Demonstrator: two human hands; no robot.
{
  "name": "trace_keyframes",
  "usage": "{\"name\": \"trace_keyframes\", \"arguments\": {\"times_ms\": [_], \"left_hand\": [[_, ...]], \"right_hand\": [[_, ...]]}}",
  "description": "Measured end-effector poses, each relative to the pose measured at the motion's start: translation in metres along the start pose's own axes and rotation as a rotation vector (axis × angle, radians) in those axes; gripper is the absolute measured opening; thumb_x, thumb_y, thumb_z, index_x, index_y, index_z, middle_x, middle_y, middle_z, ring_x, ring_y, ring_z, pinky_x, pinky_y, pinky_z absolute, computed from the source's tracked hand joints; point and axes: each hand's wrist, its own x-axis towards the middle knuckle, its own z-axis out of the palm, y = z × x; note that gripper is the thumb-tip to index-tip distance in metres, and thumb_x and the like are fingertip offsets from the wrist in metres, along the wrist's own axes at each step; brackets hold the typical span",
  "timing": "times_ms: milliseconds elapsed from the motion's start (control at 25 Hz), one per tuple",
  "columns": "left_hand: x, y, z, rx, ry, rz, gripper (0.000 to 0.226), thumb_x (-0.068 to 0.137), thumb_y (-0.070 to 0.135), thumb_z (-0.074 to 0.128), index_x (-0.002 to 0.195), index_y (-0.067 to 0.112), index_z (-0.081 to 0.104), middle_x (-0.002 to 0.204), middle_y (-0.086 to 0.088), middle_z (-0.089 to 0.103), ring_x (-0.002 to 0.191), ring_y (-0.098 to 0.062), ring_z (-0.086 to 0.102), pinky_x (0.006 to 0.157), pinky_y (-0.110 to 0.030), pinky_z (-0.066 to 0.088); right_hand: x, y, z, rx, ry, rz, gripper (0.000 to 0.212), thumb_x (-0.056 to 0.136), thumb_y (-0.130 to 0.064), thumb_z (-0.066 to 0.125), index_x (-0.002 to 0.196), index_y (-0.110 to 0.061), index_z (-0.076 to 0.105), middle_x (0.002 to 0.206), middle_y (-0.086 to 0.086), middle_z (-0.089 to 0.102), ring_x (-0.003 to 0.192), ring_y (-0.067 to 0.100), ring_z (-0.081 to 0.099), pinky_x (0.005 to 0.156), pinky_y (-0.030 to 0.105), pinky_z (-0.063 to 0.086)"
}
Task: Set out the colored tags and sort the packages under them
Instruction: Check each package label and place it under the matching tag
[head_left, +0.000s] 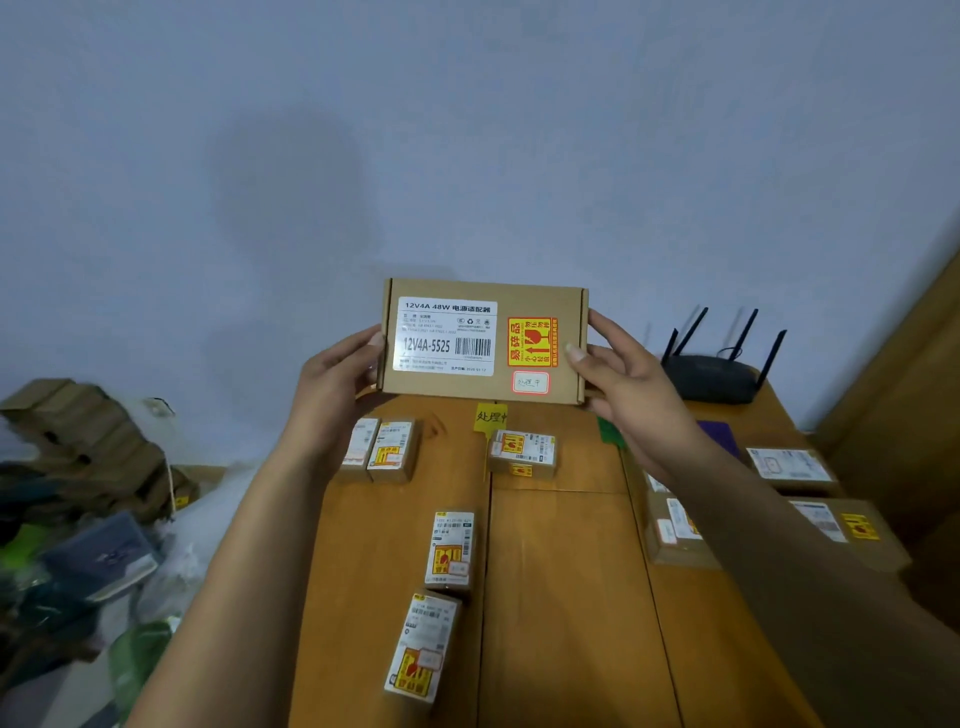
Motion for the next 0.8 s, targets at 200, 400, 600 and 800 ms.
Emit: {"name": "trace_keyframes", "arguments": {"times_ms": [200,400,600,800], "left_hand": [[-0.002,0.001,-0.024,0.051,0.018,-0.033,0.032,0.104,0.026,0.060,0.134,0.019,0.071,0.118,0.000,0.080,0.108,-0.020,0.077,0.087,-0.036,0.065],[-0.007,-0.014,-0.022,0.110,0.019,-0.015,0.029,0.103,0.024,0.063,0.131,0.020,0.073,0.115,0.001,0.081,0.104,-0.018,0.078,0.082,-0.032,0.065],[-0.023,-0.052,0.013,0.255,-0.033,-0.024,0.027,0.107,0.024,0.056,0.121,0.033,0.077,0.112,0.010,0.081,0.103,-0.011,0.076,0.089,-0.036,0.063],[-0.019,-0.089,0.033,0.413,-0.048,-0.099,0.031,0.104,0.025,0.061,0.132,0.021,0.072,0.115,0.009,0.077,0.106,-0.014,0.073,0.097,-0.047,0.062]], "right_hand": [[0.003,-0.001,0.023,-0.005,-0.020,-0.002,0.047,0.099,-0.037,0.067,0.135,-0.063,0.050,0.114,-0.025,0.077,0.106,-0.002,0.075,0.069,0.017,0.061],[0.001,0.002,0.018,-0.042,-0.007,-0.027,0.061,0.097,-0.042,0.069,0.153,-0.049,0.044,0.128,-0.014,0.073,0.106,-0.002,0.074,0.067,0.018,0.061],[-0.009,0.038,-0.009,-0.072,0.031,0.056,0.064,0.102,-0.026,0.066,0.157,-0.044,0.041,0.142,-0.009,0.066,0.114,0.009,0.073,0.073,0.022,0.063],[-0.011,0.083,-0.030,-0.127,0.071,0.131,0.063,0.102,-0.028,0.066,0.157,-0.045,0.039,0.148,-0.001,0.062,0.125,0.018,0.067,0.101,0.048,0.060]]}}
